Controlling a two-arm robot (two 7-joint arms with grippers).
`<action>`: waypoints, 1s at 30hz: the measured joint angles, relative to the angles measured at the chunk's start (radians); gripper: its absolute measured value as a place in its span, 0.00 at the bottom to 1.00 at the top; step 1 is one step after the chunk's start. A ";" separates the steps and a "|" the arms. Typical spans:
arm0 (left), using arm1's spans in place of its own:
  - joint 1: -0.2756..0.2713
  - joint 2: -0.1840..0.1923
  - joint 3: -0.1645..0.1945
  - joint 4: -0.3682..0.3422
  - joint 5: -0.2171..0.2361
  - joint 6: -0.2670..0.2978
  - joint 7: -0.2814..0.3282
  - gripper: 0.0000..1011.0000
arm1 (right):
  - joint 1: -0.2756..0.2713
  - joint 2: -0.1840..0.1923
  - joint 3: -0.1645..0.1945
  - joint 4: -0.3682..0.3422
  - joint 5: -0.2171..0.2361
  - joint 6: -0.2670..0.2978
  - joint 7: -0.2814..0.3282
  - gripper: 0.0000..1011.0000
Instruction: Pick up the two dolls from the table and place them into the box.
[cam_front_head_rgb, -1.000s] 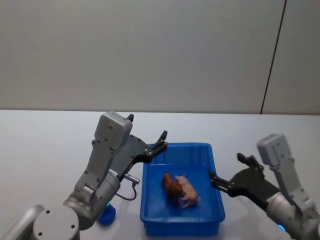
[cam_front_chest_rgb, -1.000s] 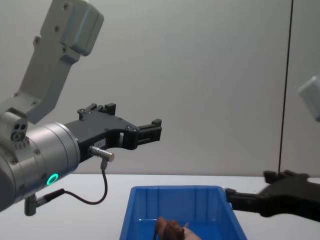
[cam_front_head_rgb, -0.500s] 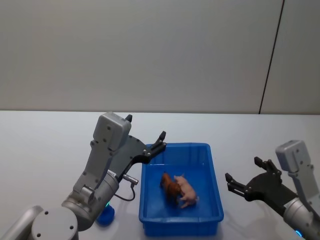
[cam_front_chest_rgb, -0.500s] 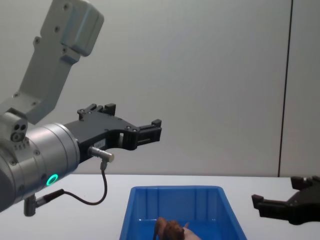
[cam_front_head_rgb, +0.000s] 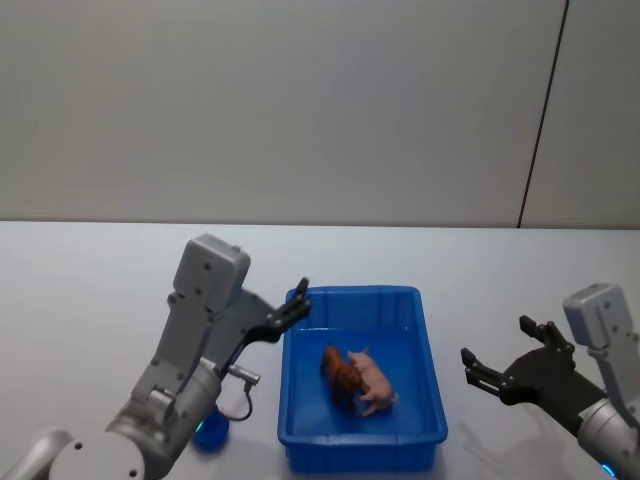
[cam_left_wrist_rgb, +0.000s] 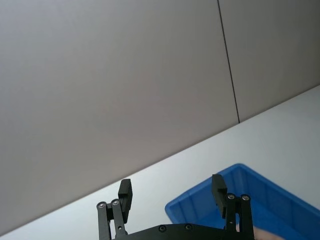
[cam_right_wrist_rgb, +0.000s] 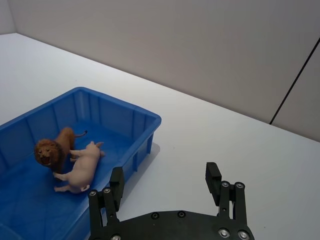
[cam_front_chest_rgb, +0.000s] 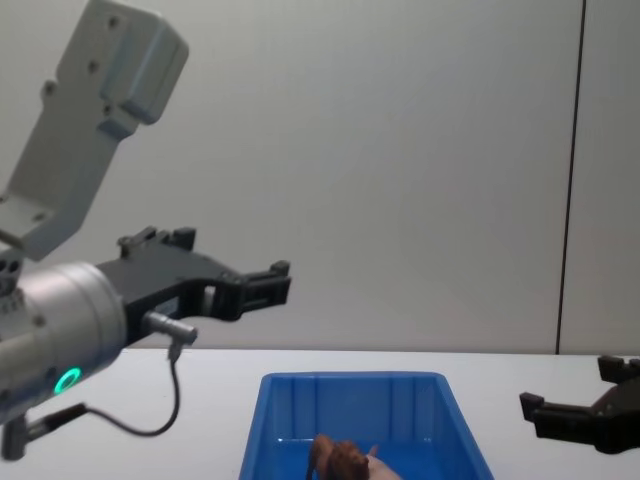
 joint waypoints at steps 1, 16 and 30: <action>0.005 0.003 -0.001 -0.008 -0.003 0.009 0.007 0.99 | 0.000 0.001 0.000 0.000 0.000 0.000 0.000 0.99; 0.115 0.079 -0.030 -0.081 -0.130 0.126 0.110 0.99 | -0.004 0.005 0.003 -0.001 0.003 -0.003 -0.002 0.99; 0.159 0.103 -0.050 -0.018 -0.224 0.168 0.093 0.99 | -0.005 0.007 0.005 -0.001 0.004 -0.004 -0.002 0.99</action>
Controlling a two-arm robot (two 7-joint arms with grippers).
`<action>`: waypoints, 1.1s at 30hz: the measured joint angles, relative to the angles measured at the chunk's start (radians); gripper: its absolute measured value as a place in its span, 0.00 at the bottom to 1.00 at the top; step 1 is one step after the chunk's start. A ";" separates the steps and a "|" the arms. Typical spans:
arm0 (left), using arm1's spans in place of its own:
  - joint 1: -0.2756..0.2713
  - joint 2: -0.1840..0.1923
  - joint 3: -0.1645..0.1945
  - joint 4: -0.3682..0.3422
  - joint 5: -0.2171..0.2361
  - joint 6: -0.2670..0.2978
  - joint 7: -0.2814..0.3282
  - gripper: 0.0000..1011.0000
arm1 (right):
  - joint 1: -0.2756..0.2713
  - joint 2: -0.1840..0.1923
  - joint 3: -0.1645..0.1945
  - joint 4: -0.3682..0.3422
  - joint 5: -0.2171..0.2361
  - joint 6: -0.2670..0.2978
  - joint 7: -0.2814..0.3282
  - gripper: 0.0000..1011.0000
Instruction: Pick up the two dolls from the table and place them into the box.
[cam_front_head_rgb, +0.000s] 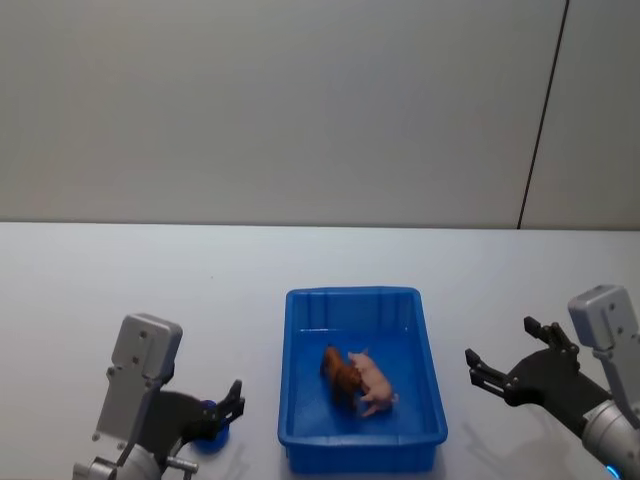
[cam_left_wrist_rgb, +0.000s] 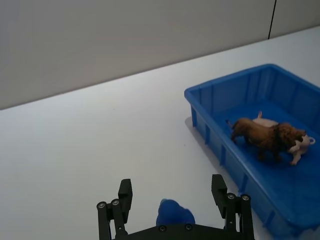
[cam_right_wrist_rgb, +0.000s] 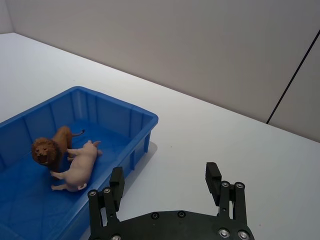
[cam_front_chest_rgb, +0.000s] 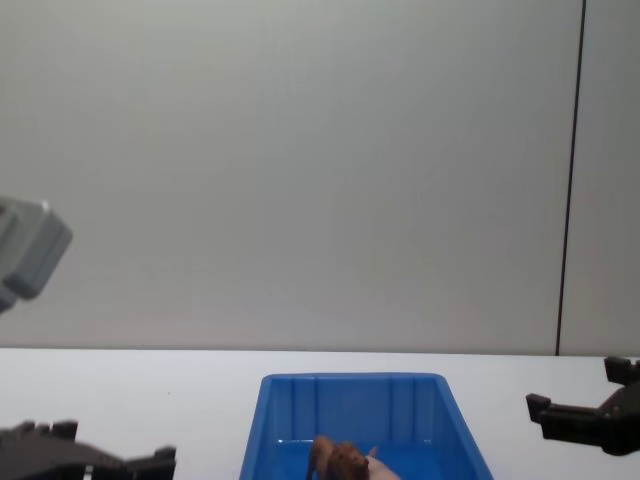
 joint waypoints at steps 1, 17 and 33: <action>0.000 0.000 0.000 0.000 0.000 0.000 0.000 0.99 | 0.000 0.000 0.000 0.000 0.000 0.000 0.000 0.99; -0.056 -0.029 -0.006 0.148 0.037 0.041 -0.123 0.99 | 0.000 0.001 0.000 0.000 0.000 0.000 0.000 0.99; -0.101 -0.057 -0.009 0.256 0.073 0.051 -0.214 0.93 | 0.000 0.001 0.000 0.000 0.000 0.000 0.000 0.99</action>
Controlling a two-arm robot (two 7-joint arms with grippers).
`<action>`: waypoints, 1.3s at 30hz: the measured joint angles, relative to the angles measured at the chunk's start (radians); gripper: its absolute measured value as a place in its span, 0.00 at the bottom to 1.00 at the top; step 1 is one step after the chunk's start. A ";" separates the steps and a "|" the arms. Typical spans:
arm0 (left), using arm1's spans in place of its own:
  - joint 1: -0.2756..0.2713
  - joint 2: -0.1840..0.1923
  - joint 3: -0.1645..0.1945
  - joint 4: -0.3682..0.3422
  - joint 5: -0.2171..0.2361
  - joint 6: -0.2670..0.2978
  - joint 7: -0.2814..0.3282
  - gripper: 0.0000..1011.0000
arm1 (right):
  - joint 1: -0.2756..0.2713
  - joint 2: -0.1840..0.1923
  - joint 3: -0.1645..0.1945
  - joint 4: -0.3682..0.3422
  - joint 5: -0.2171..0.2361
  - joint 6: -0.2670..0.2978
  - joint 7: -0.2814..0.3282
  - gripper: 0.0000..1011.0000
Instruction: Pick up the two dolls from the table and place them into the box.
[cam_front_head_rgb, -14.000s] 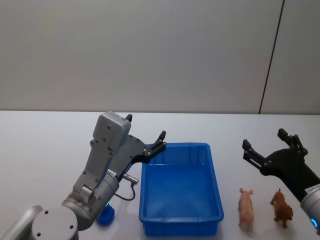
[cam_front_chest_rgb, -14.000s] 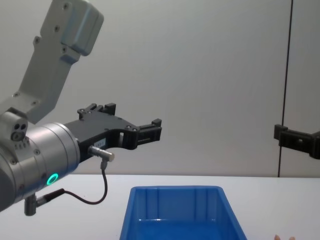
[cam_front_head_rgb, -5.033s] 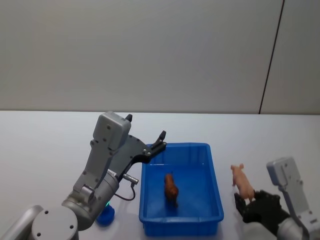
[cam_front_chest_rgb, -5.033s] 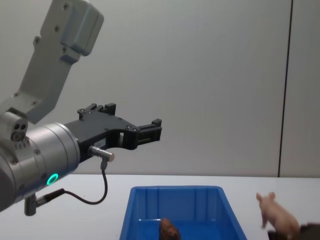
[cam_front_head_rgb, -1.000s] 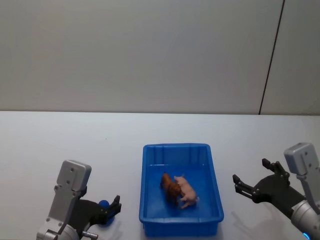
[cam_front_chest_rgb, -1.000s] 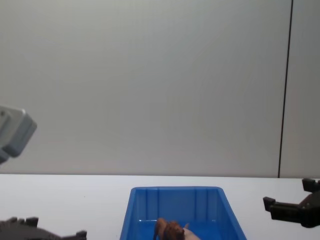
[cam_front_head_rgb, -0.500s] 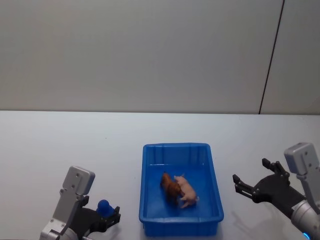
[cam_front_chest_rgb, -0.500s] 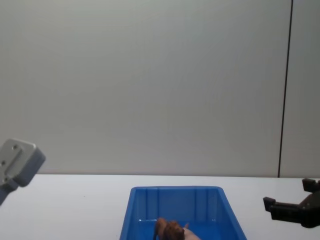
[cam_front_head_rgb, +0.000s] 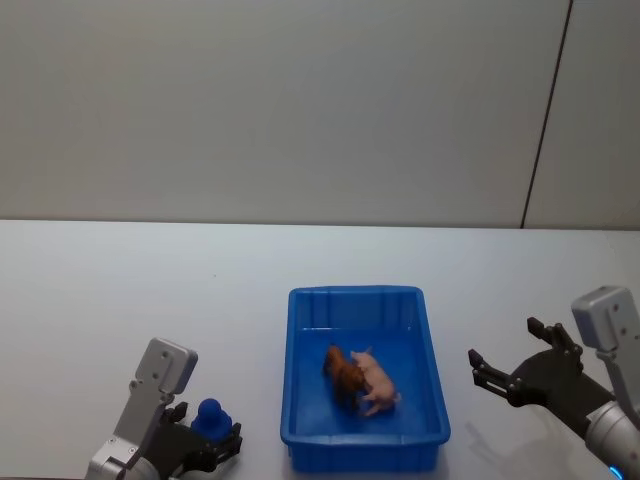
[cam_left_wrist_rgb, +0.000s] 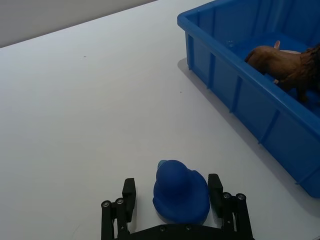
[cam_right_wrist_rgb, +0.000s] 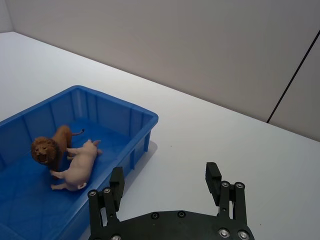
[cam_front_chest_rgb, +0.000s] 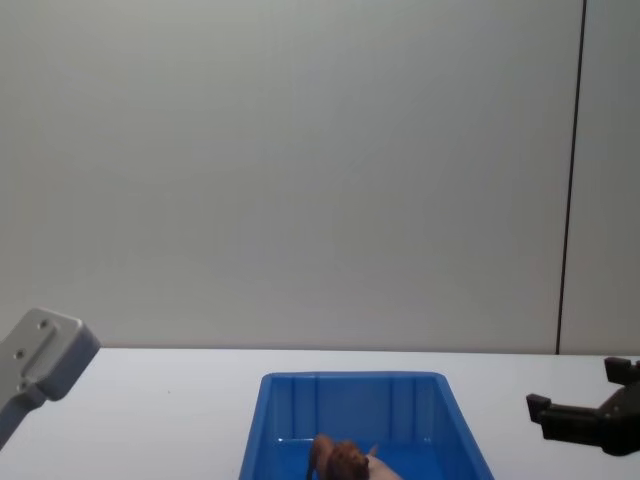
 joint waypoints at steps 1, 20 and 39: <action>-0.001 -0.001 0.000 0.002 0.001 0.000 -0.003 0.92 | 0.000 0.000 0.000 0.000 0.000 0.000 0.000 0.99; -0.025 -0.011 -0.005 0.032 0.040 -0.005 -0.061 0.52 | 0.000 0.000 0.000 0.000 0.000 0.000 0.000 0.99; -0.119 -0.065 0.000 -0.001 0.152 -0.085 -0.147 0.39 | 0.000 0.000 0.000 0.000 0.000 0.000 0.000 0.99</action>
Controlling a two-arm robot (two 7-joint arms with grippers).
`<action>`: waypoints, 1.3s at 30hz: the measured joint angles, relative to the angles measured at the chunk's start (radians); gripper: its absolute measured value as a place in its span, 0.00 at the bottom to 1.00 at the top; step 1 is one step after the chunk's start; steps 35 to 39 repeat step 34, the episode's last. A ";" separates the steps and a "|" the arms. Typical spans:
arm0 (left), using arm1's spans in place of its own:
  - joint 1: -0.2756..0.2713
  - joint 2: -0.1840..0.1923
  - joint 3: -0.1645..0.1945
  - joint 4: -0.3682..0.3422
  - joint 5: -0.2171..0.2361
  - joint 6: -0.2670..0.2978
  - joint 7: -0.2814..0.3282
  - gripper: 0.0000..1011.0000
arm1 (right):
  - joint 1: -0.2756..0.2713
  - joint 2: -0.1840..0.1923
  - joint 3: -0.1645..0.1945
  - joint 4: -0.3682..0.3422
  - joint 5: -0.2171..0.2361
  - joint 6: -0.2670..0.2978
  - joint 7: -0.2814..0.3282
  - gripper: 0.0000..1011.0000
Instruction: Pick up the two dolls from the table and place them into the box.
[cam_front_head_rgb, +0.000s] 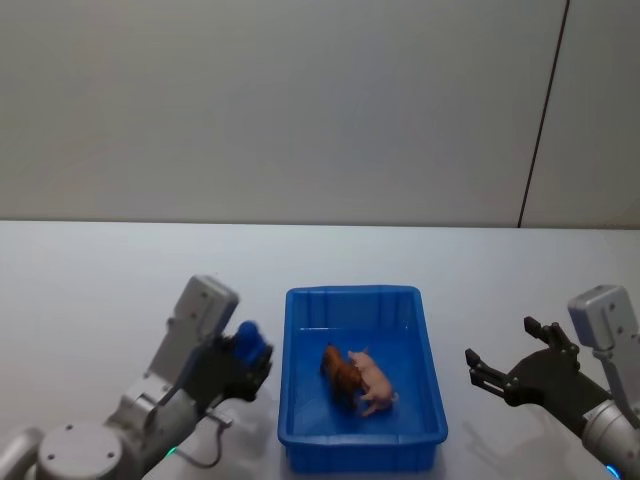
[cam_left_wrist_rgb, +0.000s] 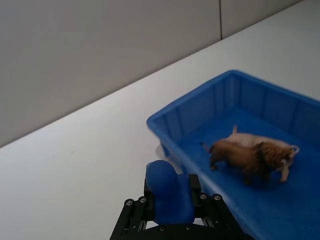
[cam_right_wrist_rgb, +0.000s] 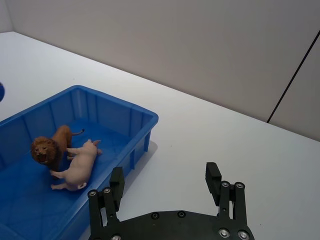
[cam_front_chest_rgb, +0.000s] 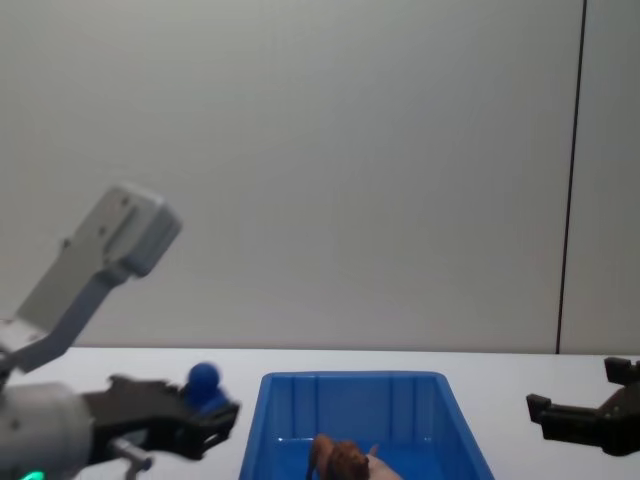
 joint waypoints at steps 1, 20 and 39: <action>-0.006 -0.005 0.003 0.002 0.004 -0.004 -0.005 0.39 | 0.000 0.000 0.000 0.000 0.000 0.000 0.000 0.99; -0.122 -0.136 0.067 0.107 0.070 -0.097 -0.121 0.78 | 0.000 0.000 0.000 0.000 0.000 0.000 0.000 0.99; -0.076 -0.105 0.072 0.009 0.076 -0.100 -0.110 0.99 | 0.000 0.000 0.000 0.000 0.000 0.000 0.000 0.99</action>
